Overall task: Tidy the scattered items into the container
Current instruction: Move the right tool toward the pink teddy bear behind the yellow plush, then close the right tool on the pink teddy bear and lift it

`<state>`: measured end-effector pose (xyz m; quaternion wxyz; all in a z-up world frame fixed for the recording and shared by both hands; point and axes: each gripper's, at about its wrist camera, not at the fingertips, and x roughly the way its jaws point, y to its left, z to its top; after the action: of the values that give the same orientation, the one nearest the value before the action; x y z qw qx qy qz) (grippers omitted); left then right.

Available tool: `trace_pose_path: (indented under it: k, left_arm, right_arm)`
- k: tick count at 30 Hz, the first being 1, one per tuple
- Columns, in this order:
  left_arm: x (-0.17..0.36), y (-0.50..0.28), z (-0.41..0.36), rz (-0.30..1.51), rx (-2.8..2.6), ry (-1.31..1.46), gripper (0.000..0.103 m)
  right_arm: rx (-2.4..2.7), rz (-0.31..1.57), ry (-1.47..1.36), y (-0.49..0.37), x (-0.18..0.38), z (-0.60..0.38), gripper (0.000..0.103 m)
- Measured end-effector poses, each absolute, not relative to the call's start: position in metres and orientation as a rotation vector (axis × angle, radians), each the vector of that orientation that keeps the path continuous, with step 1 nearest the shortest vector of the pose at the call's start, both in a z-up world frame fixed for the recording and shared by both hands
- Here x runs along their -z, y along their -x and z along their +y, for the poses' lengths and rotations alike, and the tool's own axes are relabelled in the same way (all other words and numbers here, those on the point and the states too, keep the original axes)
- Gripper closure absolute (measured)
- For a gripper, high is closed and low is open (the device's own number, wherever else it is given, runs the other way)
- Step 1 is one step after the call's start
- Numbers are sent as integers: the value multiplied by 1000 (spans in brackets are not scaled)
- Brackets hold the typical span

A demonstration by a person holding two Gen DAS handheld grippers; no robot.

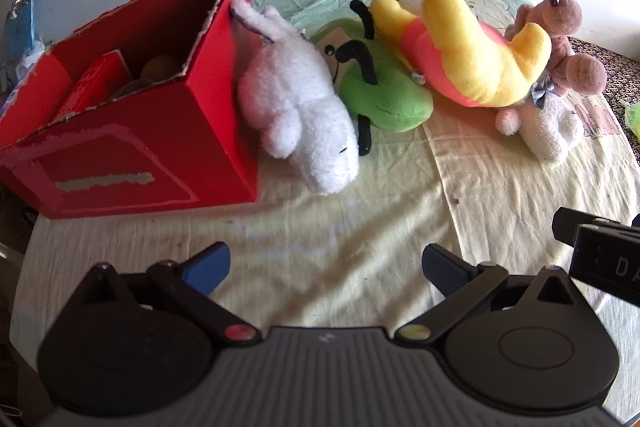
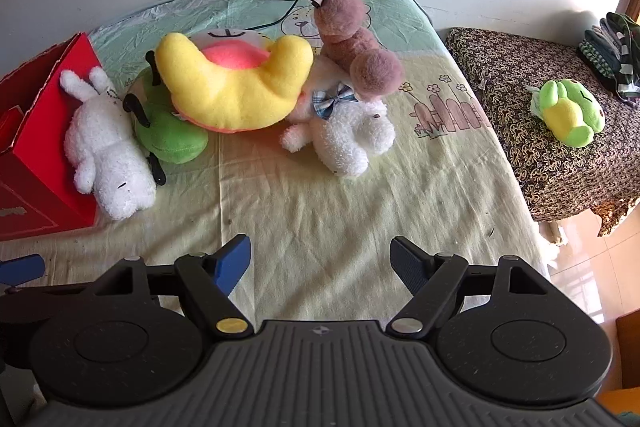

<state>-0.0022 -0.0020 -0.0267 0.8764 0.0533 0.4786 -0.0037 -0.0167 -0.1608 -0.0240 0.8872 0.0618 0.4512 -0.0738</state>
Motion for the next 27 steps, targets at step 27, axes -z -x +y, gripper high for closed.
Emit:
trace_pose_path:
  k: [27]
  left_arm:
    - [-57, -75, -77, 634, 551, -204, 3]
  right_arm:
    - [156, 714, -521, -80, -47, -278, 24]
